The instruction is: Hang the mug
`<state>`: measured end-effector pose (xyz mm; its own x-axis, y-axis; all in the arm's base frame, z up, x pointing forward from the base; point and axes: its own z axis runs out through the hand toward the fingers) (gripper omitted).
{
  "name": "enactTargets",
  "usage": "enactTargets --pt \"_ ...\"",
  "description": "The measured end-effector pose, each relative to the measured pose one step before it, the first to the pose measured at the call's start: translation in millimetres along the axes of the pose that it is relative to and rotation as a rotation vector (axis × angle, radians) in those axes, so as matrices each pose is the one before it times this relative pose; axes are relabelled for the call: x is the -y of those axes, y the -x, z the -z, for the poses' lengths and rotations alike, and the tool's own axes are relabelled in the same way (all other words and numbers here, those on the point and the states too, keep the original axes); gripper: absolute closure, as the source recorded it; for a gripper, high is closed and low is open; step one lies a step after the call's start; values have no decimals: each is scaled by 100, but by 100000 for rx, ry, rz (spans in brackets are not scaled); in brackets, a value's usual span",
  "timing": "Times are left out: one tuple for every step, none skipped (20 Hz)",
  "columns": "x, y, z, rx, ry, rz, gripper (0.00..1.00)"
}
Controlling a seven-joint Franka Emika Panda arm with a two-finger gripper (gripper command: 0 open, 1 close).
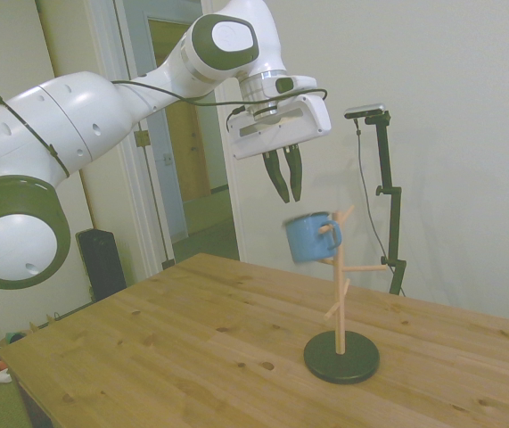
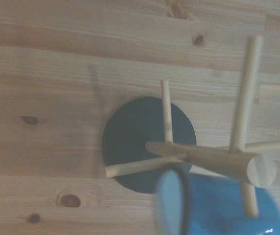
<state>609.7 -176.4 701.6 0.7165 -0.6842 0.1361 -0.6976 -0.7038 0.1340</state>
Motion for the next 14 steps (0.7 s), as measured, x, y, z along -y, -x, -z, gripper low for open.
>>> enactTargets --pt "-40 -6 48 -102 -56 -112 0" --pt "-9 3 30 -59 -45 -100 0" --pt "4 12 40 -68 -79 -54 0" --pt "12 18 47 -79 -92 10 0" --pt "19 21 47 -81 -87 35 0" --pt "39 39 71 -97 -161 28 0" --pt "51 58 96 -59 -339 -48 0" --pt "100 113 132 91 -699 -126 0" --pt "151 198 233 141 -1110 -146 0" --pt "165 260 322 114 -1318 -176 0" --pt "179 351 430 62 -1402 178 0" --pt "193 504 544 22 -1181 371 0" --pt "242 617 568 92 -1096 538 0" --pt "312 768 598 222 -1360 575 0"
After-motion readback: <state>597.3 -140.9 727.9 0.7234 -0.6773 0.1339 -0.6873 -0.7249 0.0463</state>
